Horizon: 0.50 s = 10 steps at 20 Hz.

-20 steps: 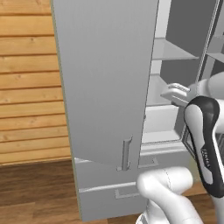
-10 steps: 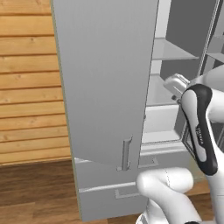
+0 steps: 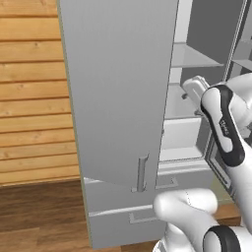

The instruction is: Grab a lemon wedge from the fridge and one ice cube from the ice bowl, and put them in the glass of lemonade.

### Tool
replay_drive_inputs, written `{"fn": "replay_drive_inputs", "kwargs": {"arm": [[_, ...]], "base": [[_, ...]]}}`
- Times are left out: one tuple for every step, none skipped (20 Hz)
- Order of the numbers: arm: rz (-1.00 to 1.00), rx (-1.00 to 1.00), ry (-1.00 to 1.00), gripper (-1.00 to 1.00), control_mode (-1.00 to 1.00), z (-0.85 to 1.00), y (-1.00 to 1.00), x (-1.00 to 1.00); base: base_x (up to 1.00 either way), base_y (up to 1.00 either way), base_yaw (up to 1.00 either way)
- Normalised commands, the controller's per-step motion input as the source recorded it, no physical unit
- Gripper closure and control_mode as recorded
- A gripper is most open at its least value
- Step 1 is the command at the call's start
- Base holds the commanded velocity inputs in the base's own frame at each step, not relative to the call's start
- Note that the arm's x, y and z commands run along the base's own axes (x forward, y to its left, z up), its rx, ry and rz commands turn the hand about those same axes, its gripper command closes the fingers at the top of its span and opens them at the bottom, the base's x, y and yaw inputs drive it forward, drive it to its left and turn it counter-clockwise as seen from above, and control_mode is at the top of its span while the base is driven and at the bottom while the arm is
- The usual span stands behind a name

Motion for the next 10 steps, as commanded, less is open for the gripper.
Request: {"fn": "replay_drive_inputs", "kwargs": {"arm": [[0.14,0.29,0.0,-1.0,-1.0,0.0,0.0,0.44],[0.18,0.3,0.0,-1.0,-1.0,0.0,0.0,0.5],[0.24,0.31,0.0,-1.0,-1.0,0.0,0.0,0.51],[0.28,0.32,0.05,-1.0,-1.0,0.0,0.04,0.56],[0.32,0.34,0.07,-1.0,-1.0,0.0,0.1,0.54],[0.32,0.33,0.07,-1.0,-1.0,0.0,0.15,0.46],[0.33,0.32,0.07,-1.0,-1.0,0.0,0.19,0.4],[0.34,0.31,0.07,-1.0,-1.0,0.0,0.24,0.35],[0.35,0.3,0.09,-1.0,-1.0,0.0,0.31,0.29],[0.35,0.29,0.11,-1.0,-1.0,0.0,0.35,0.23]], "base": [[0.0,0.0,0.0],[0.0,0.0,0.0],[0.0,0.0,0.0],[0.0,0.0,0.0],[0.0,0.0,0.0],[0.0,0.0,0.0],[0.0,0.0,0.0],[0.0,0.0,0.0],[0.0,0.0,0.0],[0.0,0.0,0.0]]}}
